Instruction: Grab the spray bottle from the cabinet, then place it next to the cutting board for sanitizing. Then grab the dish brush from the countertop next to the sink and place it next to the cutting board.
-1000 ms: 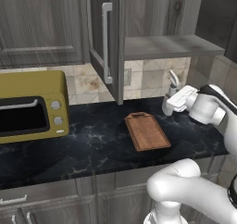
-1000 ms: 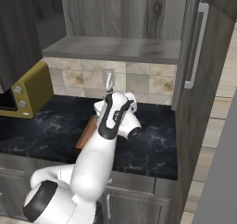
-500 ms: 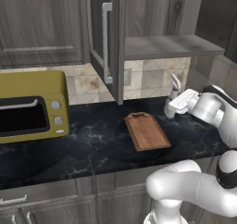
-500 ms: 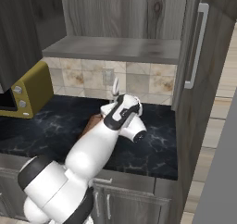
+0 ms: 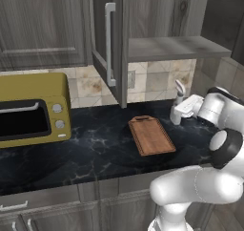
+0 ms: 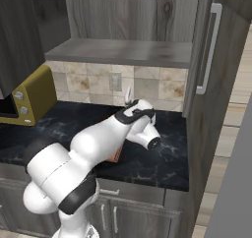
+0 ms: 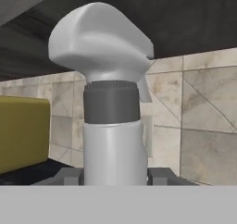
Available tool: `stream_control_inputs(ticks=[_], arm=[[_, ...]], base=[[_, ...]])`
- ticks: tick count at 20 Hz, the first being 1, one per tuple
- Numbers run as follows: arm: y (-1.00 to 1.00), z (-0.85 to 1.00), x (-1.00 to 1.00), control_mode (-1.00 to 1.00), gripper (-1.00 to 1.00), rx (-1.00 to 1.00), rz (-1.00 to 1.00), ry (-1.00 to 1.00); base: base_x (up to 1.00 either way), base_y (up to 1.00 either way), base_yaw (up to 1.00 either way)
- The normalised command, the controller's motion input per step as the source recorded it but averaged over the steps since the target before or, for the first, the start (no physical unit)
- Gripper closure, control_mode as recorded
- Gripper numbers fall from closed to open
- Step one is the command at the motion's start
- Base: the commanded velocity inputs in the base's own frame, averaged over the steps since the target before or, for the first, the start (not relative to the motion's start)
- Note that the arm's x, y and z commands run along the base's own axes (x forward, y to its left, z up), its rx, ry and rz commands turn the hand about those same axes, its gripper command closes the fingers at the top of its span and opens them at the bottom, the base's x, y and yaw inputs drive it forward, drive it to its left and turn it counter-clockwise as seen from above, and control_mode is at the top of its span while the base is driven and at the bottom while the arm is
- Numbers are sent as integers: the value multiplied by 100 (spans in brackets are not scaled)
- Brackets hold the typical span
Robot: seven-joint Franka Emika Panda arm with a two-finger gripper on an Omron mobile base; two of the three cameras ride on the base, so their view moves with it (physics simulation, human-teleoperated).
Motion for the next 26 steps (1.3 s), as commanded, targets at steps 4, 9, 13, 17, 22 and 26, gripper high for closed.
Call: stream_control_inputs(ticks=[4, 9, 13, 17, 22, 26], arm=[[-2, -33, 8, -100, 100, 0, 0, 0], [-2, -29, 13, -100, 100, 0, 0, 0], [-13, -23, 7, -100, 100, 0, 0, 0], [-18, -24, 6, -100, 100, 0, 0, 0], [-13, -23, 7, -100, 100, 0, 0, 0], [-3, -26, 6, -100, 100, 0, 0, 0]], base=[[0, 0, 0], [0, 0, 0], [0, 0, 0], [0, 0, 0], [0, 0, 0], [0, 0, 0]])
